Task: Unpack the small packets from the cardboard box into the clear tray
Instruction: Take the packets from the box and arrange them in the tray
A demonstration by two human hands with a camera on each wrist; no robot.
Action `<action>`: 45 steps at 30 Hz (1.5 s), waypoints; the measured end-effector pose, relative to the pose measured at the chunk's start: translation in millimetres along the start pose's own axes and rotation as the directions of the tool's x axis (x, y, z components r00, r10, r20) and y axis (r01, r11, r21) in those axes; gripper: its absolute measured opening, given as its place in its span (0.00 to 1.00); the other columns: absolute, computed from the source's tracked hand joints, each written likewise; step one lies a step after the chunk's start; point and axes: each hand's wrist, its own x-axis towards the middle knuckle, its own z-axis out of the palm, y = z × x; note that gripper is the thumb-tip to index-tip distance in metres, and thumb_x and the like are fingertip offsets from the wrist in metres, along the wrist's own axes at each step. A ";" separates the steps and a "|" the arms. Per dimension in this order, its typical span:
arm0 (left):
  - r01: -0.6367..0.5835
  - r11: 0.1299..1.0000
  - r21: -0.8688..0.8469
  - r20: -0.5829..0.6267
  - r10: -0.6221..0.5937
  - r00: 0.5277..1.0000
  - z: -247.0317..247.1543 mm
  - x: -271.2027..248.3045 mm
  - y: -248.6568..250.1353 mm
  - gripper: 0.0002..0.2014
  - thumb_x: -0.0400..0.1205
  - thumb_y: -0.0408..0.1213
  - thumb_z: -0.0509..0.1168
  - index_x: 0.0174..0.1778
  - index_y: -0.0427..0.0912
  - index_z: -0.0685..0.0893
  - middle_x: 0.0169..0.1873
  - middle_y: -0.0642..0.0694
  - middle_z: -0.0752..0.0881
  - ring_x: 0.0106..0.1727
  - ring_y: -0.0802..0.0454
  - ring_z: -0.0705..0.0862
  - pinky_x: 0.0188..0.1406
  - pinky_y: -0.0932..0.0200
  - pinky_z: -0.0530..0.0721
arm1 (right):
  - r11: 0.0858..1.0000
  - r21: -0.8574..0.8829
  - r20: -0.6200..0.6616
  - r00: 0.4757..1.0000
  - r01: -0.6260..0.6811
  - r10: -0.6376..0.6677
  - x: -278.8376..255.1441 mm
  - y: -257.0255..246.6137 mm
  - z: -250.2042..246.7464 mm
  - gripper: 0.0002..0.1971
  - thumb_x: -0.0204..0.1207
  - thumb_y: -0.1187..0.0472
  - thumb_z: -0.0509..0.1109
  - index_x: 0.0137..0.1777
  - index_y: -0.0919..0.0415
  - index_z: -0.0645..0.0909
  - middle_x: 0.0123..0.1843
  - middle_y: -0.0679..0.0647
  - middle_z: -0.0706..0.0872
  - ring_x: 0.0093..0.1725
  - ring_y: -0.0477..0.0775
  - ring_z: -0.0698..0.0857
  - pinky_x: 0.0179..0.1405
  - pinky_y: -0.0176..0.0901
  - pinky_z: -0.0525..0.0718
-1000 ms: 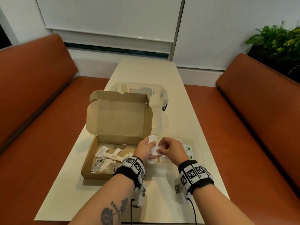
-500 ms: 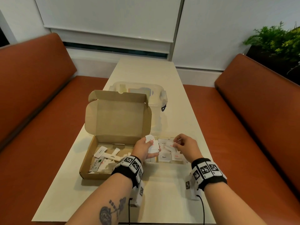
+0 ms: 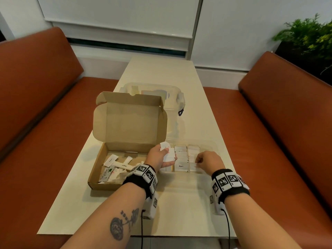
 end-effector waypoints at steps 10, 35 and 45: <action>0.002 1.000 0.013 -0.004 -0.002 1.000 0.1 2.5 -1.6 0.08 0.87 0.30 0.57 0.48 0.45 0.79 0.41 0.40 0.86 0.39 0.42 0.89 0.32 0.53 0.90 | 0.992 -0.099 -0.093 0.992 0.076 -0.085 -5.2 -1.2 8.4 0.05 0.73 0.68 0.66 0.44 0.59 0.80 0.44 0.54 0.85 0.52 0.55 0.77 0.46 0.45 0.80; -0.013 0.998 0.068 -0.001 0.013 1.000 1.5 -2.7 -1.5 0.11 0.84 0.29 0.63 0.62 0.40 0.79 0.60 0.34 0.81 0.48 0.37 0.88 0.33 0.53 0.91 | 0.993 -0.112 -0.041 0.998 0.034 -0.039 -3.0 -8.5 9.1 0.14 0.72 0.66 0.63 0.31 0.52 0.64 0.36 0.51 0.79 0.37 0.53 0.76 0.29 0.38 0.68; -0.061 0.997 0.039 0.020 0.061 0.998 6.2 -5.6 -1.9 0.22 0.75 0.25 0.73 0.63 0.43 0.79 0.59 0.39 0.83 0.53 0.45 0.86 0.36 0.55 0.90 | 0.794 0.582 -0.161 0.982 0.172 -0.095 -8.0 -42.9 -2.8 0.06 0.74 0.64 0.72 0.50 0.57 0.86 0.36 0.53 0.86 0.34 0.44 0.79 0.40 0.33 0.80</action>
